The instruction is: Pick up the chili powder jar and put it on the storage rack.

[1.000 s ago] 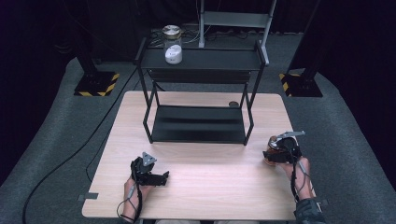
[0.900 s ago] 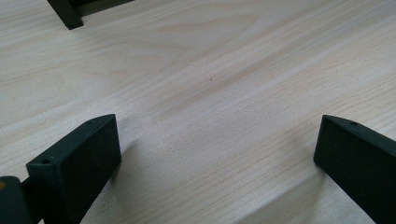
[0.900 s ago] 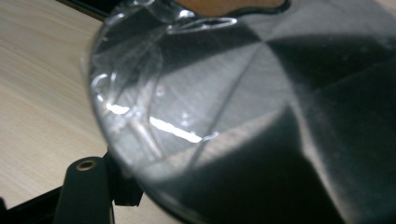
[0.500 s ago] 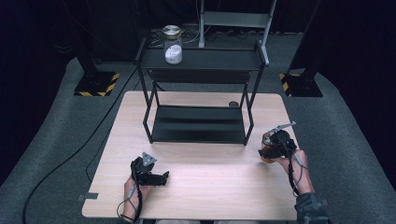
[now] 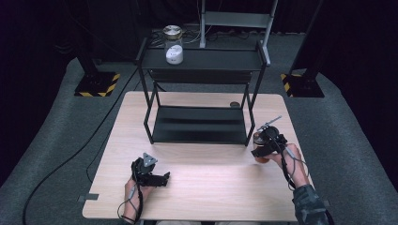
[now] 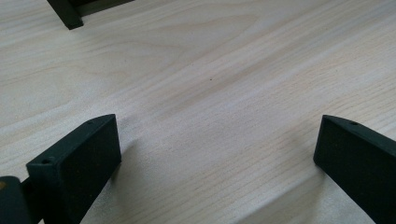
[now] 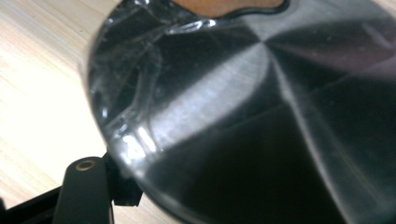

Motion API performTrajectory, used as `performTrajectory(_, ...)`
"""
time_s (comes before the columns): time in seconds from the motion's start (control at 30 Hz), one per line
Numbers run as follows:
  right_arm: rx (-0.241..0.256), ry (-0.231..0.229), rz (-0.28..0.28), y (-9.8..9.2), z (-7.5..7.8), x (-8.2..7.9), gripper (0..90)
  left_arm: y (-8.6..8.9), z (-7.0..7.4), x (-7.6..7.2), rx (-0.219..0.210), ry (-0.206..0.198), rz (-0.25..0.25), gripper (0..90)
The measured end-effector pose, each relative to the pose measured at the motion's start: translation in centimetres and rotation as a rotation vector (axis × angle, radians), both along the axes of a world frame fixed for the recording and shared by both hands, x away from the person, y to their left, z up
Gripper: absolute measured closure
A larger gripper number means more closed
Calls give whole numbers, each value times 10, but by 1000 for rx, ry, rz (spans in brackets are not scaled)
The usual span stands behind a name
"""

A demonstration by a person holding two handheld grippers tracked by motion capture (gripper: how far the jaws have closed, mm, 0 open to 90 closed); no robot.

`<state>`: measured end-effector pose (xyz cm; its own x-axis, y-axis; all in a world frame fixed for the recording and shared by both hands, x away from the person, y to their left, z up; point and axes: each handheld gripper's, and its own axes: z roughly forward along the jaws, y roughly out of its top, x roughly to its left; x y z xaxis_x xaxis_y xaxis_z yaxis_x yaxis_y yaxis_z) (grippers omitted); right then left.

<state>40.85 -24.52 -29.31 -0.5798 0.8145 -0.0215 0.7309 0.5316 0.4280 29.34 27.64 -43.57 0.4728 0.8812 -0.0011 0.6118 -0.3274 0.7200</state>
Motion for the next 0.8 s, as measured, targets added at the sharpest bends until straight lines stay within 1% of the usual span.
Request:
performTrajectory(0.2, -27, 34, 40, 15, 8, 12, 305, 0, 0, 0, 0, 0, 0, 2)
performTrajectory(0.4, -49, 59, 73, 29, 15, 21, 305, 0, 0, 0, 0, 0, 0, 2)
performTrajectory(0.63, -82, 78, 108, 45, 28, 31, 305, 0, 0, 0, 0, 0, 0, 2)
performTrajectory(0.8, -95, 89, 127, 52, 38, 37, 305, 0, 0, 0, 0, 0, 0, 2)
